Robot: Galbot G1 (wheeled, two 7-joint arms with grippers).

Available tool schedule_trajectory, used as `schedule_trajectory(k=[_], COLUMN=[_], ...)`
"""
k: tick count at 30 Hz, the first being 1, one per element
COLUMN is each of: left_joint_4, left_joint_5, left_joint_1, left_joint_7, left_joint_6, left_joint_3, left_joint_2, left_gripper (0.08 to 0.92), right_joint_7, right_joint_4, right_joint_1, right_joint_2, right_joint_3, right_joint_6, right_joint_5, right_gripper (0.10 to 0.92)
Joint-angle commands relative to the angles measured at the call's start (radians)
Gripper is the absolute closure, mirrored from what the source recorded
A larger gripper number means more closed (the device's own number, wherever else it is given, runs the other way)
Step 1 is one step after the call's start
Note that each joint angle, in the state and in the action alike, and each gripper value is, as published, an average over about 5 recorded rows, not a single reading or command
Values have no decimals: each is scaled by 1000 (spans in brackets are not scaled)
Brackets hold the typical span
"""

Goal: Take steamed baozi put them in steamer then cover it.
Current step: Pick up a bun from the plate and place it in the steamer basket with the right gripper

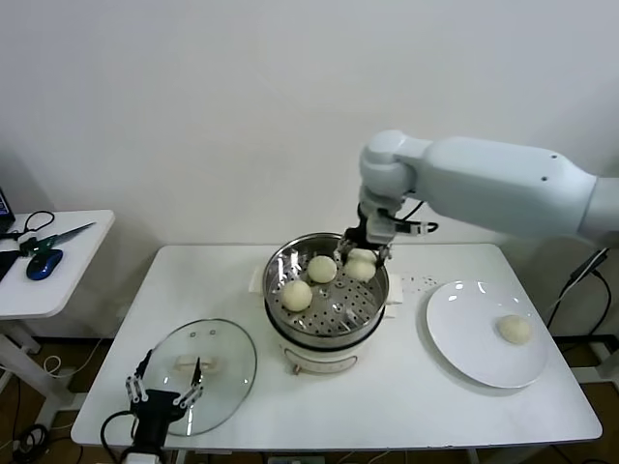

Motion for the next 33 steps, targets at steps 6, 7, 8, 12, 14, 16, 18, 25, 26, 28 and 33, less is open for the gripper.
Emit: schedule_trajectory(k=[6,7,8,12,14,16,18,25,26,28,33], left_joint_4=[13,14,16,20,23,24,25,28,27,26,22], left_joint_5=[-8,-8,-9,-11,-12,-12,-12,-11,-11,-10,-10], left_joint_1=[-1,-2,-2,-5,-6,-7,-8,-9,-9,-8,-7], left_joint_7=[0,0,0,0,0,1,1,0,0,0,0], left_joint_6=[-3,-3,-4,-4,-4,-4,-5,-5,-5,-5,-4], left_joint_3=[-2,-3,-4,-7,-7,-7,-7,-6,-6,-6,-6], left_joint_2=[-2,-2,-2,-1,0,0,0,0,0,0,2], left_gripper=[177,177,177,177,177,177,177,177,177,177,177], right_joint_7=[13,14,15,20,22,23,25,32,32,31,30], right_joint_4=[16,13,10,-4,-9,-11,-11,-2,-2,-1,-3], right_joint_1=[-151,-154,-156,-158,-160,-161,-161,-146,-142,-129,-74], right_joint_2=[142,147,150,163,167,167,165,149,145,134,72], right_joint_3=[-19,-19,-19,-19,-19,-18,-17,-4,0,6,22], right_joint_6=[6,7,9,15,17,18,17,18,21,26,40], right_joint_5=[-35,-34,-33,-32,-32,-33,-34,-41,-41,-39,-11], right_gripper=[355,355,355,353,350,348,345,254,232,213,203])
